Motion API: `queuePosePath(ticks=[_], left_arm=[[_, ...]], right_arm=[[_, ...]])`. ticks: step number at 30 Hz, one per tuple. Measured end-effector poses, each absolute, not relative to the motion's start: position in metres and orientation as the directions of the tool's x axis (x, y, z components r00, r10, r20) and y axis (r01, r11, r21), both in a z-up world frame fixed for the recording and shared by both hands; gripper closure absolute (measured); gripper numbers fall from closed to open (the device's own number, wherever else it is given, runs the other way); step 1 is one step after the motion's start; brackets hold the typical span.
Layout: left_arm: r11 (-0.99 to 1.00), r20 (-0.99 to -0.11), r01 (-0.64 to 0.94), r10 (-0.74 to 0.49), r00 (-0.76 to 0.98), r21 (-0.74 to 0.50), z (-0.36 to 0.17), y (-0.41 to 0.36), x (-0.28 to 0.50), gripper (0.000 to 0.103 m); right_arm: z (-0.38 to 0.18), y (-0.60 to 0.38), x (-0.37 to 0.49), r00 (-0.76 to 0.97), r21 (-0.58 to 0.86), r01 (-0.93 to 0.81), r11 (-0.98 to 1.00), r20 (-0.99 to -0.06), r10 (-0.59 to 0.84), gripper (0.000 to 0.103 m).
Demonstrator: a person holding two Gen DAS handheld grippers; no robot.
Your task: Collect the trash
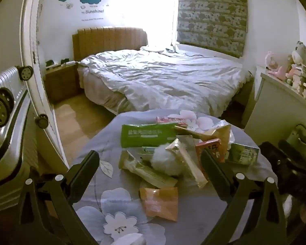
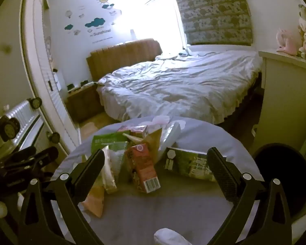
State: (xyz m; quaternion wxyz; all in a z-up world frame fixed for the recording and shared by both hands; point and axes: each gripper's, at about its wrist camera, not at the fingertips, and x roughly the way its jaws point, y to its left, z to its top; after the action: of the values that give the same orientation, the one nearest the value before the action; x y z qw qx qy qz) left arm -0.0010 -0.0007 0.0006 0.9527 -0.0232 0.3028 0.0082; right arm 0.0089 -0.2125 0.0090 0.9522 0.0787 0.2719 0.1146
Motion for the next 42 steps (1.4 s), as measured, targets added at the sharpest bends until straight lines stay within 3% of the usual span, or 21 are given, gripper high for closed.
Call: queuePosePath(ticks=[20,27,42], left_arm=[[1.0,-0.607,-0.006,0.005,0.794,0.0,0.003,-0.007,-0.005,0.005],[0.998,-0.627,0.031,-0.063,0.776,-0.061,-0.001,-0.004,-0.001,0.005],[0.997,-0.629,0.027,-0.07,0.774,-0.078,-0.001,-0.005,0.0,0.005]], right_arm=[[0.011,-0.215,0.009,0.824,0.221,-0.173,0.96,-0.501,0.264,0.004],[0.011,-0.217,0.009,0.825,0.223,-0.174,0.959,-0.499,0.266,0.004],[0.01,-0.22,0.008,0.826,0.228,-0.172,0.958,-0.496,0.267,0.004]])
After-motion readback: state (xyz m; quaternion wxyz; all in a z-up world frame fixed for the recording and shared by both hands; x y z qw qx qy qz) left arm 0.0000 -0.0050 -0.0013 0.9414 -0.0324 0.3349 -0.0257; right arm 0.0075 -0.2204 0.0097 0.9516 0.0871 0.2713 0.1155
